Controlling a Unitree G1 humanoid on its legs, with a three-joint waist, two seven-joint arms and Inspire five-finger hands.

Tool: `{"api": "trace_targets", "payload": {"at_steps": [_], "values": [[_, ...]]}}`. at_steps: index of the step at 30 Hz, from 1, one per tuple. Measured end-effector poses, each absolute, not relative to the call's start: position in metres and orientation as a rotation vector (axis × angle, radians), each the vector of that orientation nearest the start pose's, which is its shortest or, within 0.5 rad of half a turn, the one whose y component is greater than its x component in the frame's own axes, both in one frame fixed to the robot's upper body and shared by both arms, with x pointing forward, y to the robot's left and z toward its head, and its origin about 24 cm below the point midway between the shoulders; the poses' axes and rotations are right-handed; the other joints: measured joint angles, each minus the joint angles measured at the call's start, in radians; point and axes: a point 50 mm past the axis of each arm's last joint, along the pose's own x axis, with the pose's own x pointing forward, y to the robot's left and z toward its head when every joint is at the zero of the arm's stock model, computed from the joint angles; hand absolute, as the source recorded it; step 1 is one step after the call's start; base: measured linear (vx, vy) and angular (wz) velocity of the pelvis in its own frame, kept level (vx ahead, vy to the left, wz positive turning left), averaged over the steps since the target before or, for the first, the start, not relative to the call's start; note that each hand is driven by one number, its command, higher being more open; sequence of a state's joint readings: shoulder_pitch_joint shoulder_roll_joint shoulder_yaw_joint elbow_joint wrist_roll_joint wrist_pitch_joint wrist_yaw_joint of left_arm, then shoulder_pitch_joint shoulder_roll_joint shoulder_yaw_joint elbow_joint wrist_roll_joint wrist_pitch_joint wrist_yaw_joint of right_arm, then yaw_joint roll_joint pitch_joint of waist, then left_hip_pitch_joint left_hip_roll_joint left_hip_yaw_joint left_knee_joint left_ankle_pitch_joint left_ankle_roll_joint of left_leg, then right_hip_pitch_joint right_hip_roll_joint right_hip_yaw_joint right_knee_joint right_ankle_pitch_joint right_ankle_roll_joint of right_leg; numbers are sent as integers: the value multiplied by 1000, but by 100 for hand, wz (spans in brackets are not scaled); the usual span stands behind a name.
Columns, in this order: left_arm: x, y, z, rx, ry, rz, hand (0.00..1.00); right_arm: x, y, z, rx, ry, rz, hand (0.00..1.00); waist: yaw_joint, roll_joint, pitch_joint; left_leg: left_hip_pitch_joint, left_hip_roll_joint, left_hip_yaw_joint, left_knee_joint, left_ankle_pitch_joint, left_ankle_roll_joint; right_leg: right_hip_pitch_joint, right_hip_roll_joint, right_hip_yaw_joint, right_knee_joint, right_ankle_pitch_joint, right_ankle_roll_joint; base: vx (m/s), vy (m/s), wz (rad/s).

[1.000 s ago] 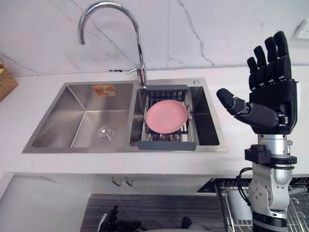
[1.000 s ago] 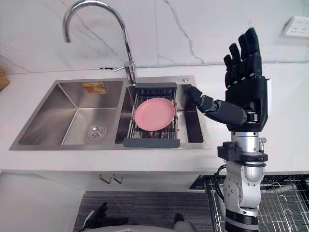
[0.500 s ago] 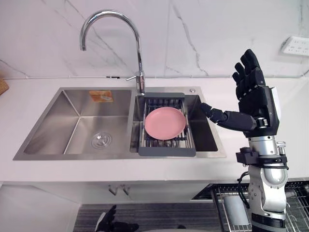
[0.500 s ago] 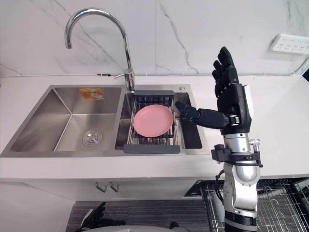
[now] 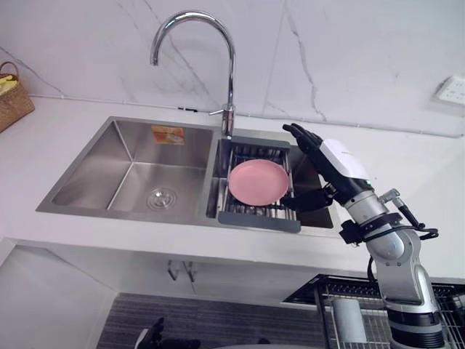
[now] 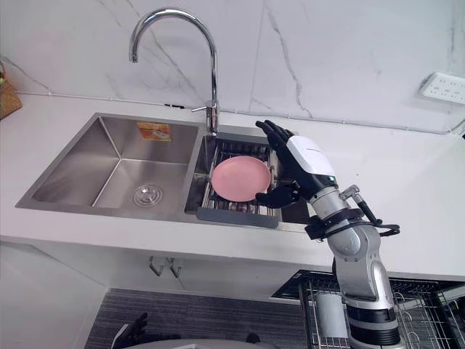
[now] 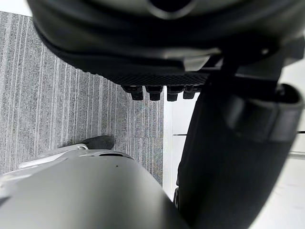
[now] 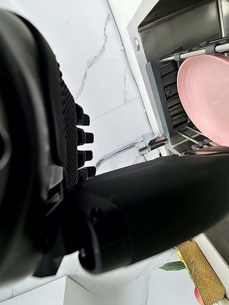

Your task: Walk over to the sink, pick up the cup, carry it to the dishwasher, place the cup inside the dishwasher, then close the dishwasher door

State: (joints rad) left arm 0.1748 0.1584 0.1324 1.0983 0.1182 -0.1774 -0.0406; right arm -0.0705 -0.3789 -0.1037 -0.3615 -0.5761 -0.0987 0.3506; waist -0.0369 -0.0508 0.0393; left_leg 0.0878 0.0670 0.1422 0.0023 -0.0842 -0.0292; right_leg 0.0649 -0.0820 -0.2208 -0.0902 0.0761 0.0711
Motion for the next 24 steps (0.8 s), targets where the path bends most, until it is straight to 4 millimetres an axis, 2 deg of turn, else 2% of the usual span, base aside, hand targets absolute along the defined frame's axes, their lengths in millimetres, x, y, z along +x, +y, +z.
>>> {"api": "trace_targets", "payload": {"at_steps": [2, 3, 5, 6, 7, 8, 11, 18, 24], "values": [[58, 227, -160, 149, 1095, 122, 100, 249, -187, 150, -1059, -351, 219, 100, 9, 0, 0, -6, 0, 0, -1, 1, 0, -3, -1, -3, 0, 0, 0, -53, -11, -5], [57, 230, -160, 137, 1095, 142, 100, 260, -180, 149, -1105, -345, 257, 100, 8, -2, -1, -10, -1, 4, -3, 1, 0, -10, -2, -9, 0, -1, -1, -67, -20, -4], [63, 231, -159, 129, 1095, 139, 100, 283, -170, 137, -1384, -250, 306, 100, 17, -6, -3, -19, -6, -17, -8, 16, 1, -15, -6, -42, 0, -1, -1, -45, -23, 22], [65, 231, -159, 127, 1088, 134, 100, 287, -172, 130, -1434, -206, 310, 100, 26, -7, -4, -21, -6, -26, -12, 20, 1, -14, -7, -51, 0, 0, -1, -11, -17, 45], [68, 230, -157, 125, 1073, 128, 100, 291, -178, 117, -1481, -127, 308, 100, 50, -9, -5, -25, -8, -44, -23, 29, 1, -14, -8, -65, 0, 0, -1, -3, -13, 46], [69, 230, -157, 125, 1066, 128, 100, 293, -182, 107, -1496, -69, 308, 100, 61, -9, -4, -28, -10, -56, -35, 39, 3, -15, -11, -80, 0, 0, 0, 6, -9, 42], [61, 230, -158, 94, 1084, 154, 100, 295, -186, 100, -1513, -21, 300, 100, 68, -9, -3, -30, -15, -67, -40, 41, 3, -15, -16, -91, 4, 1, 2, 26, 14, 14], [62, 231, -158, 91, 1090, 157, 100, 299, -189, 96, -1501, 0, 256, 100, 50, -9, 11, -30, -31, -67, -38, 41, 4, -14, -31, -92, 4, 8, 11, -21, 10, 0], [64, 231, -157, 85, 1093, 153, 100, 302, -191, 97, -1502, 7, 245, 100, 52, -7, 18, -35, -34, -74, -38, 48, 14, -15, -34, -99, 0, 8, 12, -64, -4, 4]]}}
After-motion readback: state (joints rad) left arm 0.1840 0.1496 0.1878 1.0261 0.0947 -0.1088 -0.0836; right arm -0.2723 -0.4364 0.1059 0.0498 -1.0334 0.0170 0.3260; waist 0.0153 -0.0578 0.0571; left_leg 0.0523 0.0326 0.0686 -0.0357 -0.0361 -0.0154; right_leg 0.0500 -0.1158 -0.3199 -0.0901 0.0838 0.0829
